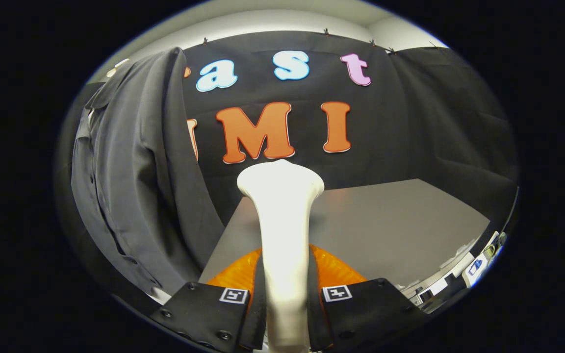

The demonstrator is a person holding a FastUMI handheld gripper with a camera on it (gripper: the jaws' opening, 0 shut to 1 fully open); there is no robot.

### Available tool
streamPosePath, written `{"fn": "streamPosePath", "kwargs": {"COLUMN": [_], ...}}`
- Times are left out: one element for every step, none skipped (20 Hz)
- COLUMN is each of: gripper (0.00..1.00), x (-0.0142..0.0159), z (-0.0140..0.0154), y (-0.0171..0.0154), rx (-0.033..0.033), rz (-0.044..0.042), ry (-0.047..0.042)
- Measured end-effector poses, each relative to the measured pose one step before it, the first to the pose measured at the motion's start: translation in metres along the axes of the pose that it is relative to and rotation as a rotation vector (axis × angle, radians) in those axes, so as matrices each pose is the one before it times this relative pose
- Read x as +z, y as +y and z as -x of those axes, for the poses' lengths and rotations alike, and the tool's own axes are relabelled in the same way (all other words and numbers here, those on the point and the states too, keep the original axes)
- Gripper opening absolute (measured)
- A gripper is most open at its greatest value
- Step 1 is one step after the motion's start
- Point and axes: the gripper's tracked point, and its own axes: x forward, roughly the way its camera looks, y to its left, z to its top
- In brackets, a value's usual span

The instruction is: Iron the clothes twice with a garment steamer, once on the left side and once on the right side.

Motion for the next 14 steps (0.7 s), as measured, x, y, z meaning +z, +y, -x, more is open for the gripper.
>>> {"fn": "streamPosePath", "kwargs": {"gripper": [0.42, 0.42, 0.41, 0.41, 0.41, 0.41, 0.41, 0.41, 0.41, 0.41, 0.41, 0.41, 0.41, 0.41], "x": [0.00689, 0.00551, 0.00617, 0.00738, 0.00566, 0.00256, 0.00216, 0.00229, 0.00493, 0.00343, 0.0033, 0.00415, 0.00311, 0.00347], "z": [0.0103, 0.01081, 0.01041, 0.01141, 0.01162, 0.01215, 0.01127, 0.01059, 0.0111, 0.00896, 0.00925, 0.00872, 0.00949, 0.01123], "y": [0.00258, 0.00321, 0.00382, 0.00414, 0.00596, 0.00618, 0.00726, 0.00672, 0.00653, 0.00639, 0.0073, 0.00812, 0.00778, 0.0049], "rx": [-0.01131, -0.01196, -0.01204, -0.01021, -0.00649, -0.00408, -0.0046, -0.00536, -0.00457, -0.00303, -0.00072, -0.00132, -0.00335, -0.00371], "rz": [-0.00627, -0.00309, -0.0003, -0.00221, -0.00333, -0.00404, -0.00349, -0.00314, -0.00218, -0.00098, -0.00073, -0.00225, -0.00546, -0.00538], "ry": [-0.03453, -0.03142, -0.03478, -0.03386, -0.02744, -0.02217, -0.01735, -0.01779, -0.01805, -0.01521, -0.01584, -0.01592, -0.01471, -0.01642]}}
